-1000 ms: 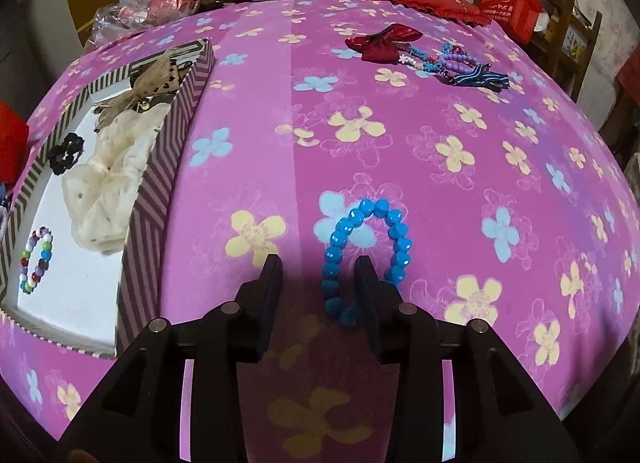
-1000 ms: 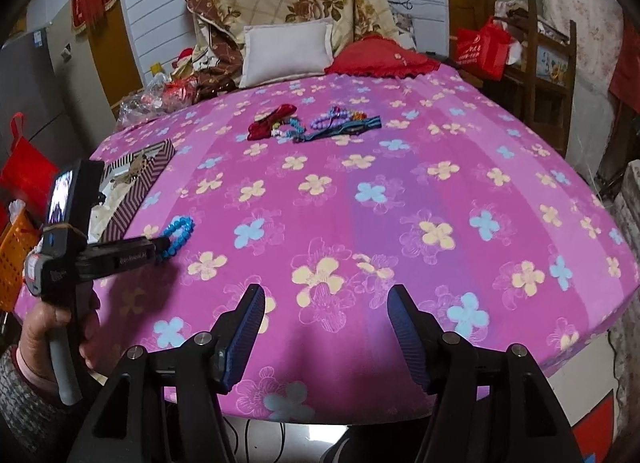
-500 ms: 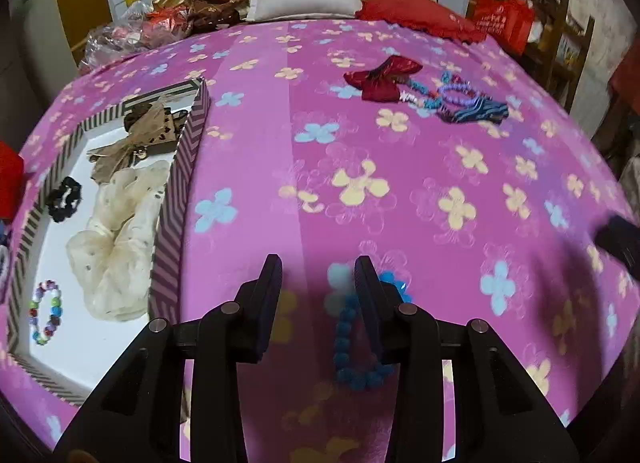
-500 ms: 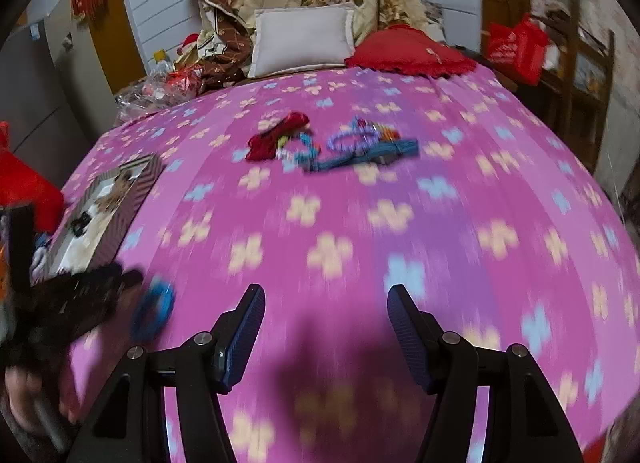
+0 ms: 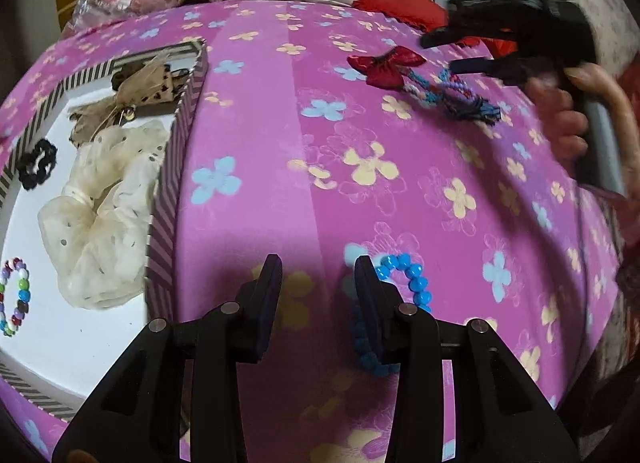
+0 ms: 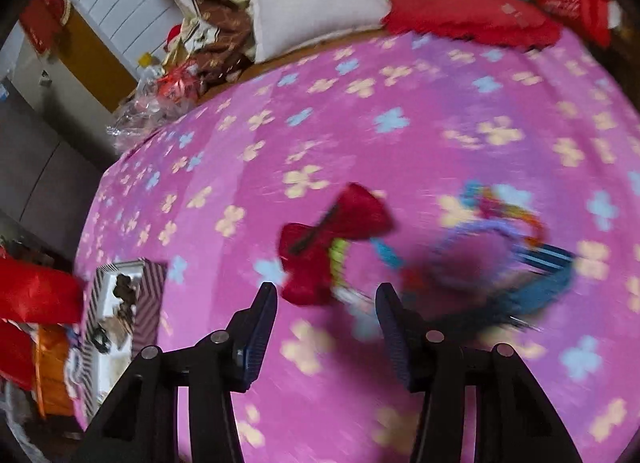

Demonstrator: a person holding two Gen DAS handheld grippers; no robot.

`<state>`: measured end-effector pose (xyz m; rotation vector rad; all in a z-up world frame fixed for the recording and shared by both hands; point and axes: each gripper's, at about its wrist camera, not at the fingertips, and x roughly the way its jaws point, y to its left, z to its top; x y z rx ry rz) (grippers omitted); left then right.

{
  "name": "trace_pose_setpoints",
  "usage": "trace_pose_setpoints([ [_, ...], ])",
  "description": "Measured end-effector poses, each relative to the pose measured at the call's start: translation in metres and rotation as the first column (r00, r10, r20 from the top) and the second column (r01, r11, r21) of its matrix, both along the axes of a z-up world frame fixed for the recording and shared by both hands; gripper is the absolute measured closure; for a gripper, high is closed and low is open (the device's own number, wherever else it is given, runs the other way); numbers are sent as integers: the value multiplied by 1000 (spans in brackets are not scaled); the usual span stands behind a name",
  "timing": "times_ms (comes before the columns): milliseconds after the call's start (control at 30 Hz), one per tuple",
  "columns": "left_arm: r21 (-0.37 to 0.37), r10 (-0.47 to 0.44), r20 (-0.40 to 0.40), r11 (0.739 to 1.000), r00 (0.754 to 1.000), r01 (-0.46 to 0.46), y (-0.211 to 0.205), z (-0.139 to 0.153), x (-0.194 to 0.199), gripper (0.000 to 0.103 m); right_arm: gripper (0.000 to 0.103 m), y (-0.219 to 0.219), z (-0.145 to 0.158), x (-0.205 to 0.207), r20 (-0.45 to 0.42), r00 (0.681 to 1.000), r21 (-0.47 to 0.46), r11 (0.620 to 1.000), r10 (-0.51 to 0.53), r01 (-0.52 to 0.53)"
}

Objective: Organize jewelry
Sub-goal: 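Grasp the red satin bow with the right tool while the left tool holds the blue bracelet, then carry the blue bracelet and red bow into the white tray and release both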

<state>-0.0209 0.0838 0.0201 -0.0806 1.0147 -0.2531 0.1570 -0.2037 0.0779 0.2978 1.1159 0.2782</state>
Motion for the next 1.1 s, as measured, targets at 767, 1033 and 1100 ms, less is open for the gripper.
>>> trace_pose_setpoints([
  [767,-119,-103,-24,988,994,99,-7,-2,-1,59,89,16,58,-77,151,987,-61,997,53,-44],
  [1033,-38,-216,37,975,976,218,-42,-3,-18,96,89,-23,50,-184,114,993,-9,999,42,-41],
  [1100,19,-218,46,976,975,217,-47,-1,-22,96,89,-25,46,-201,114,993,-30,999,40,-37],
])
